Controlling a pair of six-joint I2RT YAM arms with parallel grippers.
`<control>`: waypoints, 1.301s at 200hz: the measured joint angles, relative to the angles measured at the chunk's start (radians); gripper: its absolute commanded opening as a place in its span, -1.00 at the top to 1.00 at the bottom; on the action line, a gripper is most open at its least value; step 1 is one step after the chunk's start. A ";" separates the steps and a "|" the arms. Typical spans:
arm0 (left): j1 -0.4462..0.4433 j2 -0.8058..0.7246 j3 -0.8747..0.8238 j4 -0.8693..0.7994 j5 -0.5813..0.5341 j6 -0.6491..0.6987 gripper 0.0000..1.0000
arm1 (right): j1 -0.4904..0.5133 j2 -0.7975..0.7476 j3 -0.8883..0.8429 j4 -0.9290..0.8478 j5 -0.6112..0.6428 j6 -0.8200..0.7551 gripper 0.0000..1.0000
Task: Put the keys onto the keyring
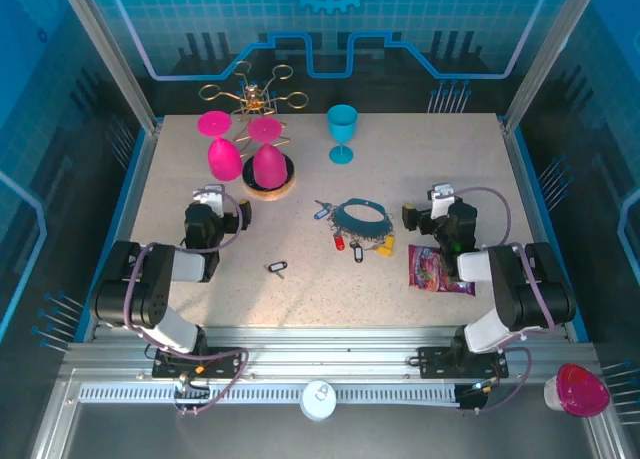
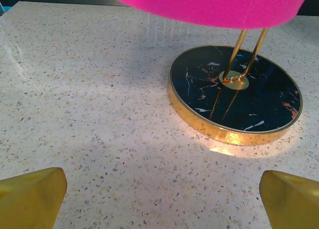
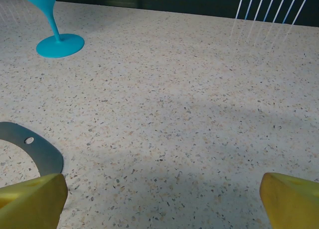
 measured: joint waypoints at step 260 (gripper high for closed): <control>-0.015 -0.480 -0.153 -0.107 -0.070 -0.064 -0.98 | 0.067 -0.436 -0.037 -0.200 0.115 0.016 -0.82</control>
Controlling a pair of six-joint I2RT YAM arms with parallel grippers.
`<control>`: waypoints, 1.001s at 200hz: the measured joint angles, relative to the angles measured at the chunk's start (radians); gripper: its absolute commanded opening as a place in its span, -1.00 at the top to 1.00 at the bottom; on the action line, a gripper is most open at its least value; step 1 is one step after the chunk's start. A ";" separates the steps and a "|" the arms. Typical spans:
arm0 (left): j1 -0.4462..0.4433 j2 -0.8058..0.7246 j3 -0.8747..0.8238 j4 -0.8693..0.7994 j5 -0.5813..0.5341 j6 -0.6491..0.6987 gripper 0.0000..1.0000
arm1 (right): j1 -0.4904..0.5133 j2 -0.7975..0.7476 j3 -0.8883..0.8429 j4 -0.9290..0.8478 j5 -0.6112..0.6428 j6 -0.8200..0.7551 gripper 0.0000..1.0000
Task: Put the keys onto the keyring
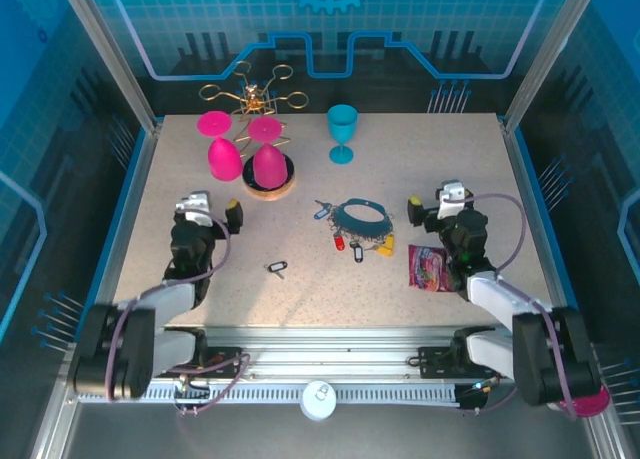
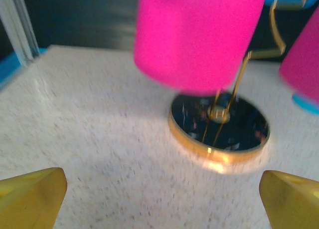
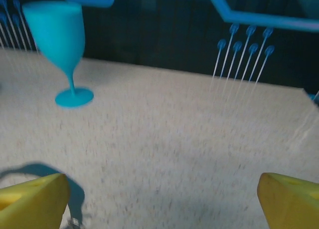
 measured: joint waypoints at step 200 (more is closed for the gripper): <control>-0.665 -0.098 0.405 -0.980 -0.037 -0.483 -0.68 | 0.124 -0.124 0.280 -1.057 -0.154 0.574 -0.01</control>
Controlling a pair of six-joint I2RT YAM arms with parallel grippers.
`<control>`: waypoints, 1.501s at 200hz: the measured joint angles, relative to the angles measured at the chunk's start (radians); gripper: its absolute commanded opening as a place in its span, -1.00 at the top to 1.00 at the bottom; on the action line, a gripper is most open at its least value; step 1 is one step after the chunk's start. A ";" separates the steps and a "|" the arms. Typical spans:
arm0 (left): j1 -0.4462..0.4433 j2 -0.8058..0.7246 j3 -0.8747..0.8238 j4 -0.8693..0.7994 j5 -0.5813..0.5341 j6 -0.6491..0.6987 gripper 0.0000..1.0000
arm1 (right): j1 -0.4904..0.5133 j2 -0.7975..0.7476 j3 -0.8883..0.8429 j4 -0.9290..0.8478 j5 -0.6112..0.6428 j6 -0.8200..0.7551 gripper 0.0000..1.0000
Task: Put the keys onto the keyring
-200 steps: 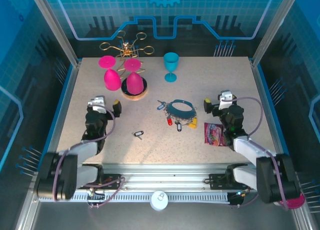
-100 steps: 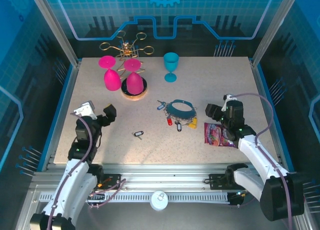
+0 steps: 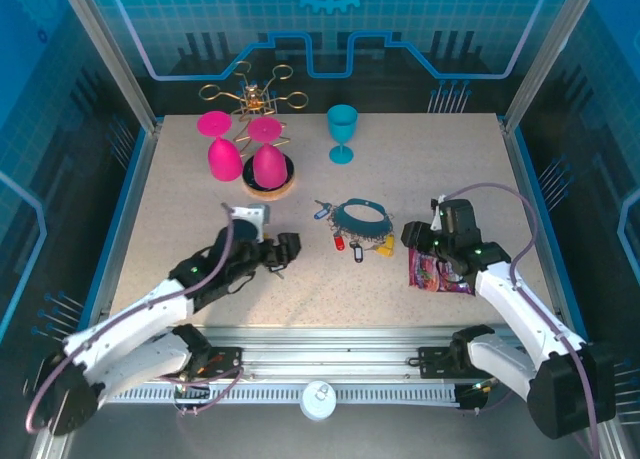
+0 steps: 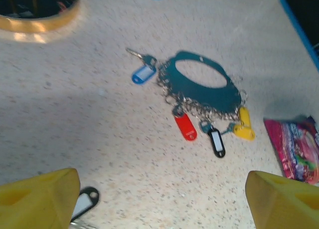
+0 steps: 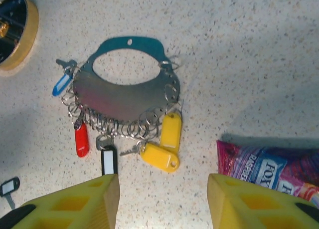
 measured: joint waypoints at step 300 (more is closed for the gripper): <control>-0.076 1.126 0.853 -0.287 -0.122 -0.157 0.61 | 0.060 0.090 0.064 -0.068 0.067 0.050 0.01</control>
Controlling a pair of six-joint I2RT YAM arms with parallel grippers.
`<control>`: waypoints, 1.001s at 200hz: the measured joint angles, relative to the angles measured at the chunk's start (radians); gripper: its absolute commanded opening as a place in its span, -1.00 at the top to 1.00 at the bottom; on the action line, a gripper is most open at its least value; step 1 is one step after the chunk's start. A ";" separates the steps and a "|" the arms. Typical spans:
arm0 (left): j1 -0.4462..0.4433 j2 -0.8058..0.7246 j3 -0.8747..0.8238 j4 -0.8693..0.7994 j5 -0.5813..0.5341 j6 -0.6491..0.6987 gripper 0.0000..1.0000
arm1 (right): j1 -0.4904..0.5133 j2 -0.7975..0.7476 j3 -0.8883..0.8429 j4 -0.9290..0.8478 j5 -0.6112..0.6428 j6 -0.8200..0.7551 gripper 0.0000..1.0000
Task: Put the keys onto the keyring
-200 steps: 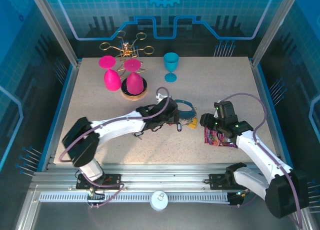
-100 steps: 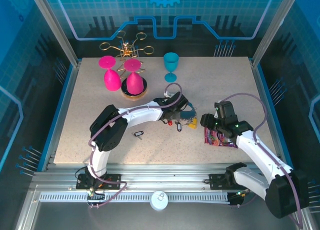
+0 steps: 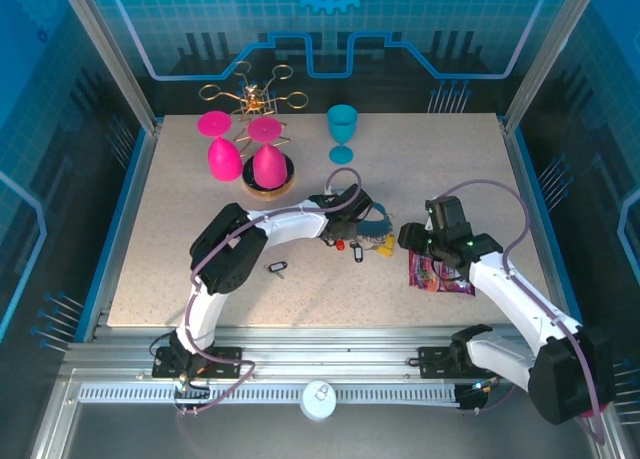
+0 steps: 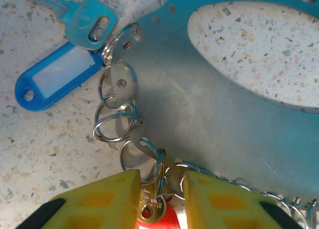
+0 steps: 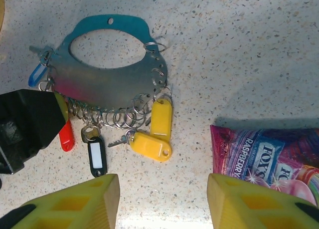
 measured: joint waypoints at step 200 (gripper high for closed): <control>-0.011 -0.352 -0.515 0.351 0.456 0.199 1.00 | 0.153 0.212 0.095 -0.010 -0.184 -0.138 0.37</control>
